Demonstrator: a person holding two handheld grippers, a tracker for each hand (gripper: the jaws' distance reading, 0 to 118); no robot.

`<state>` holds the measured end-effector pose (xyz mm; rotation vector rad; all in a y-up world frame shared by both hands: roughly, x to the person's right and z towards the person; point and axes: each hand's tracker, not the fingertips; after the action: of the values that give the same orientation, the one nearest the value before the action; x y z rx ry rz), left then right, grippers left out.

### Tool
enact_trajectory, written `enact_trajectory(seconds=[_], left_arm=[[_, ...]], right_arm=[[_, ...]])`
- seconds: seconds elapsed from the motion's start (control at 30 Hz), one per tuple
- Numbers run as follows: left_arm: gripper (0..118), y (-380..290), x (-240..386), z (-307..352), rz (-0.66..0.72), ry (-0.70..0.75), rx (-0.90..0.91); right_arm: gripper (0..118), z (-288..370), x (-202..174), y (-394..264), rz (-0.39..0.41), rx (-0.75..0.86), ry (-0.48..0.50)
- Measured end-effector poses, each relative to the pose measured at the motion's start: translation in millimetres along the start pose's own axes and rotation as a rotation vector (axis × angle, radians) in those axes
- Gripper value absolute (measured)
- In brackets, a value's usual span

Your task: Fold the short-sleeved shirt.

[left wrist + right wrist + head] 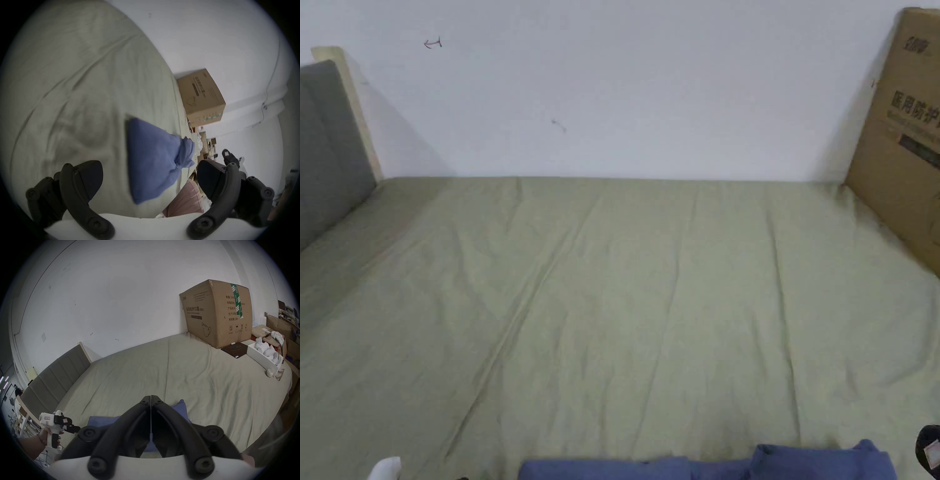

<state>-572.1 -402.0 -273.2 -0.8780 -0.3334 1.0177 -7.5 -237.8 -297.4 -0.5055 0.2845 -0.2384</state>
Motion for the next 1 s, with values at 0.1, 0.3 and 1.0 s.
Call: enact_trajectory(seconds=[0.1, 0.3, 1.0], left_arm=[[118, -6.6, -13.9, -24.9, 0.106, -0.187, 0.020], [118, -3.0, -20.1, -90.4, 0.133, -0.461, -0.115], [6, -22.8, 138.1, -33.8, -0.506, 0.677, 0.059]], right_arm=[[0, -3.4, -9.8, 4.4, 0.024, -0.005, -0.006], [0, -8.6, -29.7, 11.4, 0.054, -0.020, 0.005], [0, 12.1, -4.4, -2.1, 0.017, -0.048, 0.051]])
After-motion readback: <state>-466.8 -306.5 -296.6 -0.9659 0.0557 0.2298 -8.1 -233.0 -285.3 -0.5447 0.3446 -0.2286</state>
